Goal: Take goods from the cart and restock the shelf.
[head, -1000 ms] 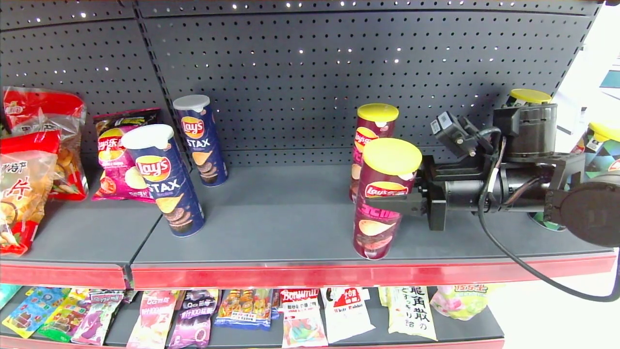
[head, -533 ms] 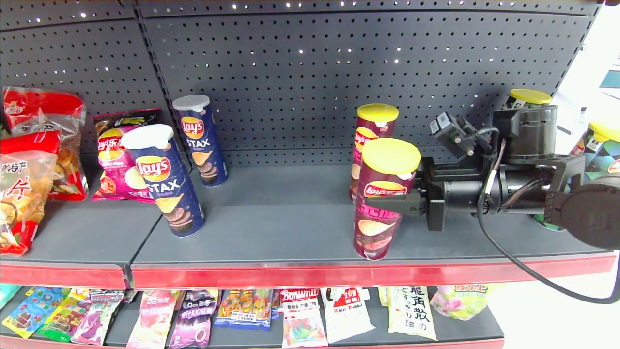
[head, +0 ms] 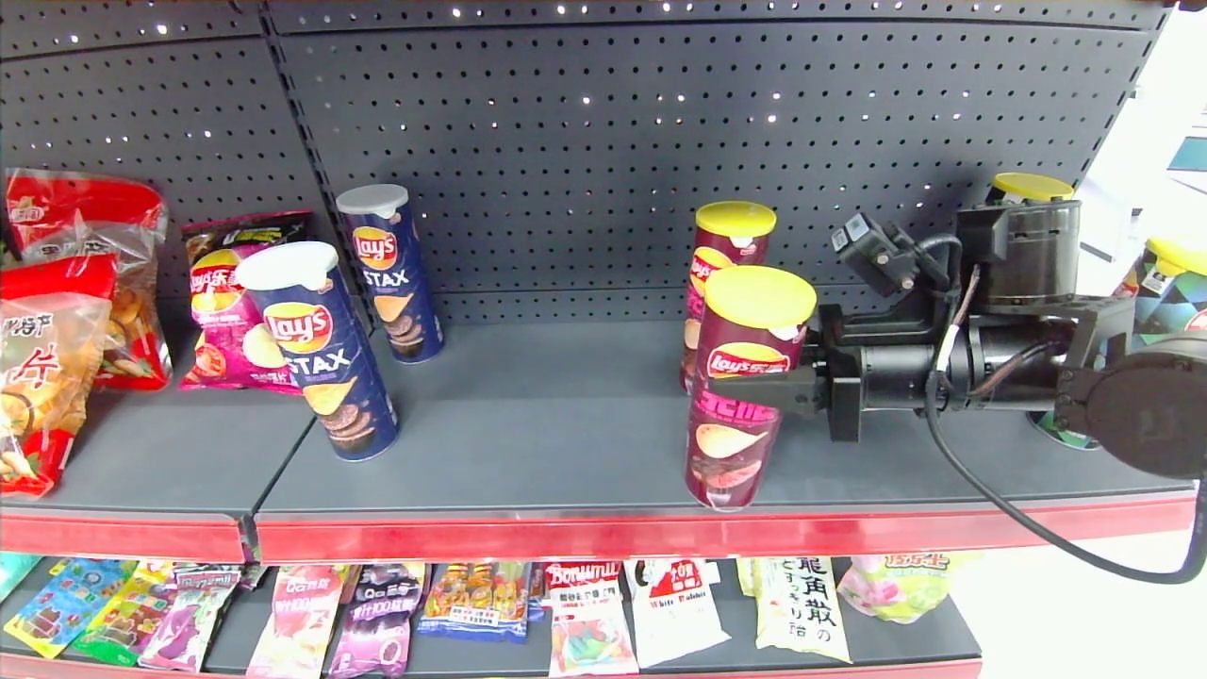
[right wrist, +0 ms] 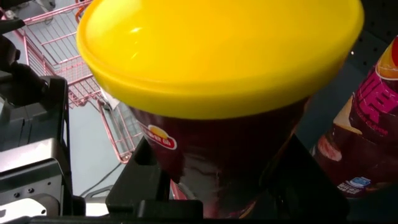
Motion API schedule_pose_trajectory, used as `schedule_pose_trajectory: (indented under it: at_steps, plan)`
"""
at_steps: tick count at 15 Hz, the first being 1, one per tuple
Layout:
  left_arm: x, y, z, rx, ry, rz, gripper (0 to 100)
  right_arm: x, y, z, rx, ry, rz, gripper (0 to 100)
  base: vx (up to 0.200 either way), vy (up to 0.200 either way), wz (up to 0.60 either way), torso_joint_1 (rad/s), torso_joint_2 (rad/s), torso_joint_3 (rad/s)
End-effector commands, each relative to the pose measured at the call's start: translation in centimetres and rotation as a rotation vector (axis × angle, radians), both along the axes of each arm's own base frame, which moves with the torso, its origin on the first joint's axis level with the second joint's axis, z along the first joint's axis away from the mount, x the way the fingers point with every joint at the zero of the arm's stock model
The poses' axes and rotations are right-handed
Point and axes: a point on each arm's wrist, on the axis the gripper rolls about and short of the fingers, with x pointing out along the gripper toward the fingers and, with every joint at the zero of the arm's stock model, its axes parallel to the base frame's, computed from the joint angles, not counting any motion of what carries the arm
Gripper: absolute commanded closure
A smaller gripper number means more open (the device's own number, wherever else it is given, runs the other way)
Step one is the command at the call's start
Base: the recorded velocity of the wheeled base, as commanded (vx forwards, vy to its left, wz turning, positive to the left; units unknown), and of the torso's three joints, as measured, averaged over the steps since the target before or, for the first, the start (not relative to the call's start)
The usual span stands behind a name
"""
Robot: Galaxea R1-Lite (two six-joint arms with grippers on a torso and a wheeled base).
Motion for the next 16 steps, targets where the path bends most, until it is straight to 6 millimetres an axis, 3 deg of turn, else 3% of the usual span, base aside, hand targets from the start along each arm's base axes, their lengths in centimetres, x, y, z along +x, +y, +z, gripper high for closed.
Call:
schedule_pose_trajectory:
  at_steps: [1,14,15,16]
  plan:
    - [0.0,0.0,0.0,-0.001,0.0,0.0,0,0.02,0.17,-0.01,0.001,-0.004,0.006,100,0.0,0.0,0.0,0.0,0.0,0.0]
    - [0.0,0.0,0.0,-0.001,0.0,0.0,0,0.11,0.16,-0.72,-0.012,0.007,0.009,100,0.0,0.0,0.0,0.0,0.0,0.0]
    - [0.0,0.0,0.0,-0.001,0.0,0.0,0,0.11,0.16,-0.72,-0.012,0.007,0.009,0,0.0,0.0,0.0,0.0,0.0,0.0]
    - [0.0,0.0,0.0,-0.001,0.0,0.0,0,0.19,0.19,-0.77,-0.012,0.007,0.007,0,0.0,0.0,0.0,0.0,0.0,0.0]
